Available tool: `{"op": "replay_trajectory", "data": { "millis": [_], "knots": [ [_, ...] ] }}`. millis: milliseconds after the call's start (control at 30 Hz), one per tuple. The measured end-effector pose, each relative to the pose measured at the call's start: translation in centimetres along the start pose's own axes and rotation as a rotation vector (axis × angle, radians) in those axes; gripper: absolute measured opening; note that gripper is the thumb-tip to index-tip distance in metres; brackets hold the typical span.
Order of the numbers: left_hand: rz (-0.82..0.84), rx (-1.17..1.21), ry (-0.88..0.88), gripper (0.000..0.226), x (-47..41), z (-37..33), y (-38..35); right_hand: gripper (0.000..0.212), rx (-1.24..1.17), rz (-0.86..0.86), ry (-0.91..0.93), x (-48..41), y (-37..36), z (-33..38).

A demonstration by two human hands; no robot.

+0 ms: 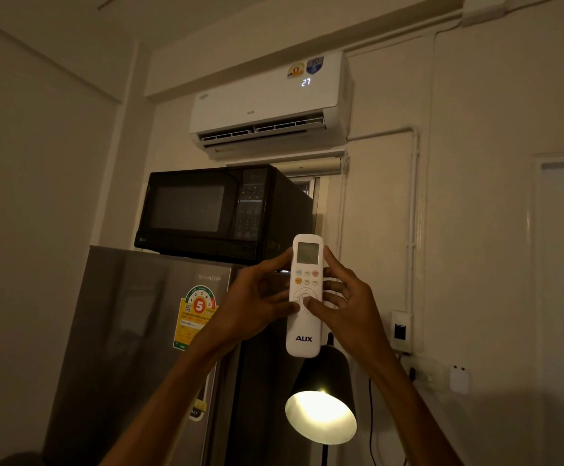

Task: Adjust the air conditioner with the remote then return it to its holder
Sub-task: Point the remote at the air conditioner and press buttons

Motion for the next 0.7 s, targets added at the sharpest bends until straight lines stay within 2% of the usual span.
{"op": "replay_trajectory", "data": {
  "millis": [700],
  "knots": [
    [0.03,0.023,-0.009,0.079,-0.3,0.36,-1.01,0.072,0.016,-0.008,-0.002,0.32,0.78,-0.68]
  ]
}}
Point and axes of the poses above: each hand's wrist, its own x-axis away from the middle knuckle, its own y-axis out of the back of the hand, z = x × y, the point moved 6 cm from there along -x, towards the middle knuckle, and after that the axes turned 10 degrees about x, right-handed, at the moved point
